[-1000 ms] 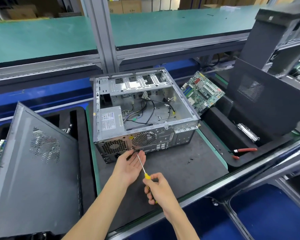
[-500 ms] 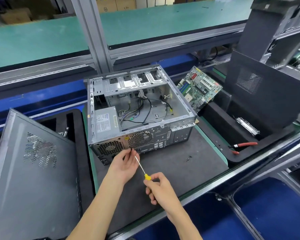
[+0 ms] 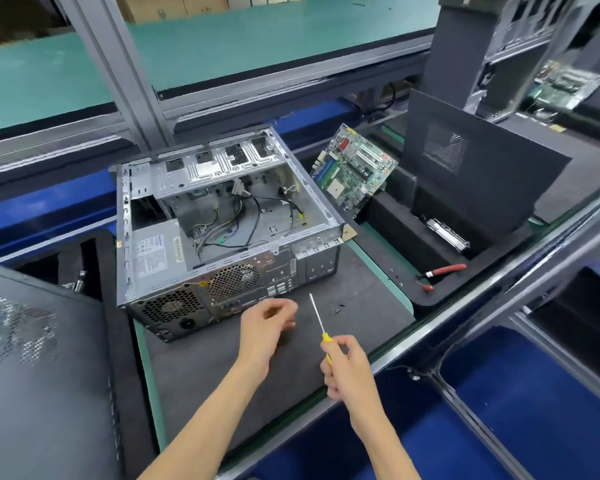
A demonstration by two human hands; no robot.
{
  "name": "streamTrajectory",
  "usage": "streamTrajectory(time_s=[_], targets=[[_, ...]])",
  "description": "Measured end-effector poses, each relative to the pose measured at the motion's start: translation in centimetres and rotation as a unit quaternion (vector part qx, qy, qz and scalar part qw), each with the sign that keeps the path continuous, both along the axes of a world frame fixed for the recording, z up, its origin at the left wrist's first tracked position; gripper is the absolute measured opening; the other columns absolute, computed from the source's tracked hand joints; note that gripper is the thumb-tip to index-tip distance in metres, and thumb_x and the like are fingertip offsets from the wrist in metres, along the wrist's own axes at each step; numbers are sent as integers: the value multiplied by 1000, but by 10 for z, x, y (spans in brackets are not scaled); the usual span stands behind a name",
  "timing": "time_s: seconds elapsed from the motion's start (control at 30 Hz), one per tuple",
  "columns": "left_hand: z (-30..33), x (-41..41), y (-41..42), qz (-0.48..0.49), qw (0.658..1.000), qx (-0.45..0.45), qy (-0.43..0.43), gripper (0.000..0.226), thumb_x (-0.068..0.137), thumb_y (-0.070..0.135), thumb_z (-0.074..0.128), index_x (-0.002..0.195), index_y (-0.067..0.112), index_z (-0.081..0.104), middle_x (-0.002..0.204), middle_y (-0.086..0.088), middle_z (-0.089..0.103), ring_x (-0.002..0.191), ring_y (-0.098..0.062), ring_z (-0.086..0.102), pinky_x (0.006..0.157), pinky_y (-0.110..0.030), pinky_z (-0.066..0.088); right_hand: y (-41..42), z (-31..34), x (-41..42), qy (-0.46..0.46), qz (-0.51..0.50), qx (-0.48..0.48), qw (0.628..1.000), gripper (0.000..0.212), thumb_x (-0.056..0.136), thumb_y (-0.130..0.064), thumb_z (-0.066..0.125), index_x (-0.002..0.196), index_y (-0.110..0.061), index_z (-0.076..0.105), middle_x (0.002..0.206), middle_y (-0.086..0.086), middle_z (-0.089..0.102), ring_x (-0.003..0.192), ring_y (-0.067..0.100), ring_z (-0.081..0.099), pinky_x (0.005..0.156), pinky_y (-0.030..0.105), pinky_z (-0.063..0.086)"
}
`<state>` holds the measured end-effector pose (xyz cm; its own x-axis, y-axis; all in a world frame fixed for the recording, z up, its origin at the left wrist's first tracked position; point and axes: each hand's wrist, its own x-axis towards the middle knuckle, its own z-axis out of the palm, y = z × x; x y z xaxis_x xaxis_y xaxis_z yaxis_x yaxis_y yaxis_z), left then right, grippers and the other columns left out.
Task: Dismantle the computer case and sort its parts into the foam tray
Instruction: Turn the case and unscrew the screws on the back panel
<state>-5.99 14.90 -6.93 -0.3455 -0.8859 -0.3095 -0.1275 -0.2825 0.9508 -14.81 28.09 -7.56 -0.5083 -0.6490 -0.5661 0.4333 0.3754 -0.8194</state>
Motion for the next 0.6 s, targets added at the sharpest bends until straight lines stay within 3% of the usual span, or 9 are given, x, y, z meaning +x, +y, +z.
streamTrajectory(time_s=[0.07,0.17,0.27,0.33,0.47,0.6], targets=[[1,-27,9,-91,981,-143,-99,13,85,14,75,80,26,76,81,10,74,75,-2,66,71,-13,50,10,1,-15,8,-31,-2,999,12,99,-24,59,100,-14,53,60,-2,44,45,10,26,40,22,21],[-4,-59,18,-207,910,-298,-201,13,88,15,70,87,28,73,90,16,68,82,1,60,81,-14,44,24,2,-33,17,-65,-7,998,15,100,-24,59,101,-11,53,61,-1,44,46,11,28,41,24,22],[-15,-77,25,-294,844,-363,-264,12,91,16,62,96,21,72,90,10,61,91,-13,58,80,-22,40,35,4,-46,25,-90,-1,996,16,100,-23,59,104,-8,54,62,1,43,49,11,28,42,24,22],[-20,-81,26,-316,821,-378,-289,16,91,14,58,99,19,71,93,6,61,95,-16,56,77,-21,34,39,6,-51,23,-98,-1,995,17,100,-22,58,107,-7,54,62,1,43,50,12,28,43,25,21],[-17,-80,24,-335,810,-381,-295,19,91,18,58,107,21,66,90,9,55,91,-13,53,79,-24,40,39,9,-56,16,-105,7,994,15,100,-21,58,108,-8,55,61,1,45,50,12,29,44,26,22],[7,-66,24,-310,834,-370,-266,18,91,23,58,110,25,59,84,14,56,80,-5,49,79,-29,47,28,12,-50,14,-96,-14,995,15,101,-25,58,106,-12,54,59,-1,48,48,12,30,41,24,22]])
